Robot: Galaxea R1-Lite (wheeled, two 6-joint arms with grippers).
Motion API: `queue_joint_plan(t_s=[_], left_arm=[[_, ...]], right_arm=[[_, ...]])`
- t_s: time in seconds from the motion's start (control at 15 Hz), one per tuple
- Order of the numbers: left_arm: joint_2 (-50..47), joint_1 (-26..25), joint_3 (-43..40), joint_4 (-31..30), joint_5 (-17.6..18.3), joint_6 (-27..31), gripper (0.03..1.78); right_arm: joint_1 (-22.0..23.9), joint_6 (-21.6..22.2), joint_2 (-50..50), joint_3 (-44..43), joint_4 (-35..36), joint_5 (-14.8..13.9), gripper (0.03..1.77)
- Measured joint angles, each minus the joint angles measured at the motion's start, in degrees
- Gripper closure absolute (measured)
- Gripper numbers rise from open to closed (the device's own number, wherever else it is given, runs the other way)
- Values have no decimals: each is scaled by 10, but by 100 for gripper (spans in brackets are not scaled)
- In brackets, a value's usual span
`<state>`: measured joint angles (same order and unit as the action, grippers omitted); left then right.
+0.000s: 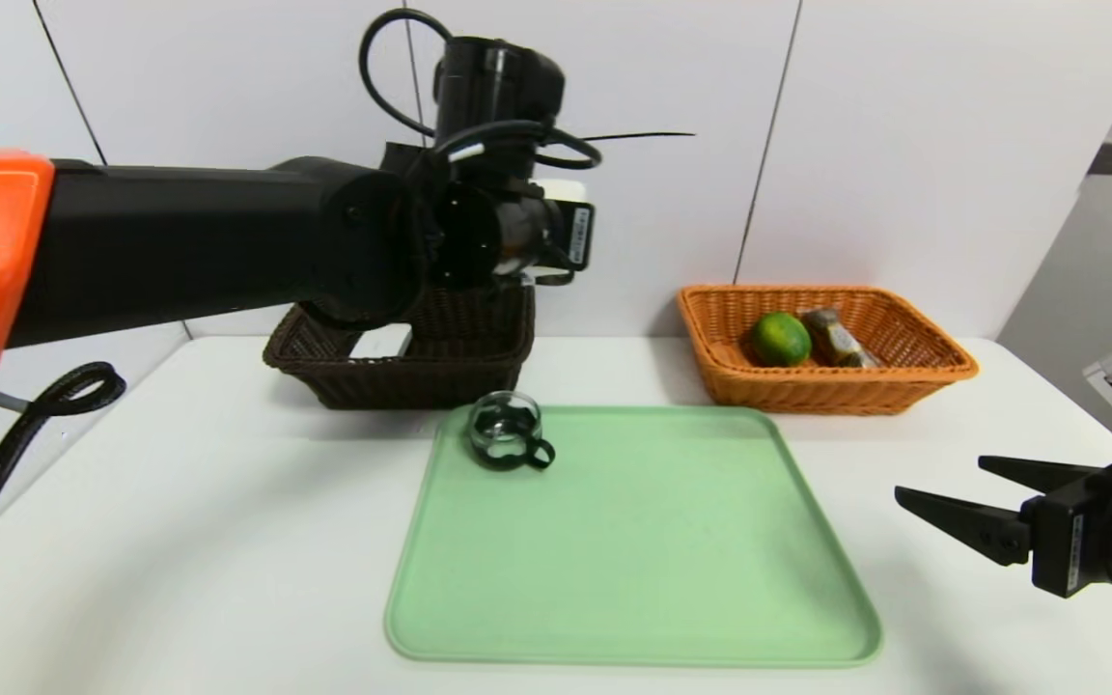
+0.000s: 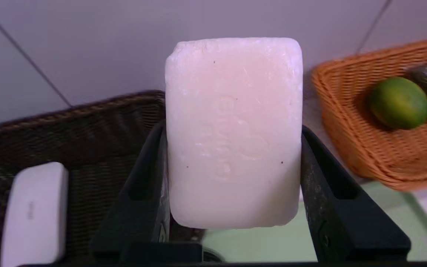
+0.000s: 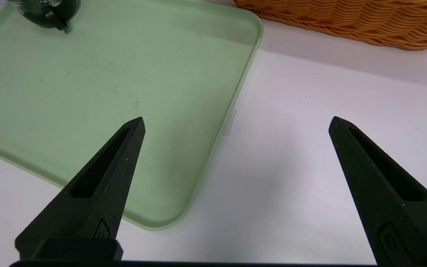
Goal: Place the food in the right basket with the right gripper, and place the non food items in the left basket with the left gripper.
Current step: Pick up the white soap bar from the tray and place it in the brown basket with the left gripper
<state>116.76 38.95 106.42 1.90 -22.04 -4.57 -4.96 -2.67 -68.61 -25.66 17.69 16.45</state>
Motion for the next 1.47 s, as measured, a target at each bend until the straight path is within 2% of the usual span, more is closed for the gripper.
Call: queue_joint_plan(t_s=[0.2, 0.33, 0.6, 0.73, 1.47], left_arm=[[-16, -55, -76, -62, 12, 19, 83], [-22, -88, -123, -73, 40, 19, 83], [-4, -138, -145, -112, 66, 19, 83], [13, -148, -148, -143, 68, 19, 83], [56, -160, -170, -147, 62, 6, 83]], right_arm=[[0, -2, -1, 0, 0, 0, 9], [-1, -3, -1, -1, -2, 0, 9], [-4, -3, -1, 0, -3, 0, 9], [-4, -5, -3, 0, -3, 0, 9], [-5, -7, -17, -9, 1, -1, 9]])
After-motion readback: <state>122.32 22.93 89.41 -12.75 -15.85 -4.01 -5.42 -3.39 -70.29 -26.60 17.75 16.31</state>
